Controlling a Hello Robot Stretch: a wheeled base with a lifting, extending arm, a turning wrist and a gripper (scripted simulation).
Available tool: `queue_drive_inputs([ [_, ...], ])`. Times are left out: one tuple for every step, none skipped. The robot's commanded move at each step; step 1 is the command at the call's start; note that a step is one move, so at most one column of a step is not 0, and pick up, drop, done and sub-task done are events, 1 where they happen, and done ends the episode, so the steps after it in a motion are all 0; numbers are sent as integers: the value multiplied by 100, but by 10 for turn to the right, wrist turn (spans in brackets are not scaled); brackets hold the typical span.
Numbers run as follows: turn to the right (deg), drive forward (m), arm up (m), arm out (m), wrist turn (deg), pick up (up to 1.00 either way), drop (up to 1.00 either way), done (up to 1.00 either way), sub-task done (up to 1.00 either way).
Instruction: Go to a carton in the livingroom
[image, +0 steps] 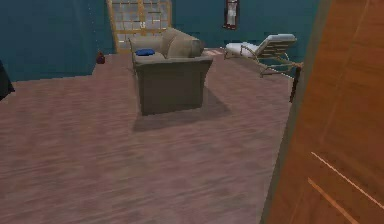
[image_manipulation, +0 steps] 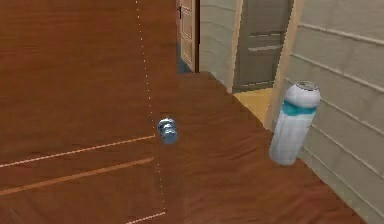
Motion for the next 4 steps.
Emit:
queue_drive_inputs([
  [0, 100, 0, 0, 0, 0, 0, 0, 0],
  [60, 0, 0, 0, 0, 0, 0, 0, 0],
  [0, 45, 0, 0, 0, 0, 0, 0, 0],
  [450, 0, 0, 0, 0, 0, 0, 0, 0],
])
